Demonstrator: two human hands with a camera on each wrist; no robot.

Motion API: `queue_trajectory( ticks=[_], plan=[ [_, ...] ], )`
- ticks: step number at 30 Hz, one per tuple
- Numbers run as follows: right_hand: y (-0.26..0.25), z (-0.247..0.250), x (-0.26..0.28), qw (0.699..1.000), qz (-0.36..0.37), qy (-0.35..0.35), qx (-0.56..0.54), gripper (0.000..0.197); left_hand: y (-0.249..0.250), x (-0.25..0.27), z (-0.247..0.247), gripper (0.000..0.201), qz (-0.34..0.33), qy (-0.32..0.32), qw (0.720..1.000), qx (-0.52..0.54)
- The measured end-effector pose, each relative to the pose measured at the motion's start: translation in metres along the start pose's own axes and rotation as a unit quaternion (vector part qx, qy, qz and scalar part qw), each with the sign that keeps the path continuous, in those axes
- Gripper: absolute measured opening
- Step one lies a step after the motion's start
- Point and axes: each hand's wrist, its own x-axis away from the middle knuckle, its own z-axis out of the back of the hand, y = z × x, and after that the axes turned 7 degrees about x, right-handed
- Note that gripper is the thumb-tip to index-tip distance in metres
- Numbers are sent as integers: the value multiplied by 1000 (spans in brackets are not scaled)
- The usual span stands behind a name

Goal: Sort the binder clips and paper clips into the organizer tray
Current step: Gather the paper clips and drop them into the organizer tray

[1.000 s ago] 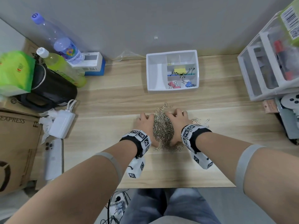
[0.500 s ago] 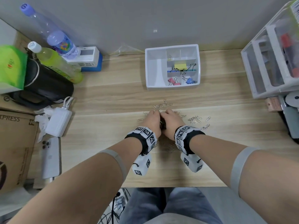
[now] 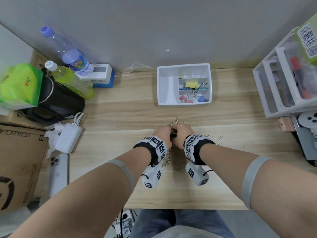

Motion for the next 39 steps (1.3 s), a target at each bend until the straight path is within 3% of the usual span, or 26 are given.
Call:
queue_trajectory(
  ticks=[6, 11, 17, 22, 26, 39],
  plan=[
    [-12, 16, -4, 999, -32, 14, -27, 22, 12, 0, 24, 24, 1, 3, 1000, -12],
    [-17, 15, -7, 999, -47, -2, -28, 29, 14, 1, 30, 27, 18, -17, 999, -28],
    [-24, 11, -13, 997, -65, 2, -38, 23, 10, -1, 38, 24, 26, -23, 999, -34],
    [-37, 19, -19, 996, -77, 11, -37, 17, 8, -3, 52, 35, 39, -31, 998, -43],
    [-53, 40, -28, 996, -78, 29, -40, 14, 15, -9, 77, 26, 23, -4, 999, -28],
    [-90, 137, -88, 980, -104, 108, -130, 14, 58, -81, 178, 27, -35, 54, 992, -111]
  ],
)
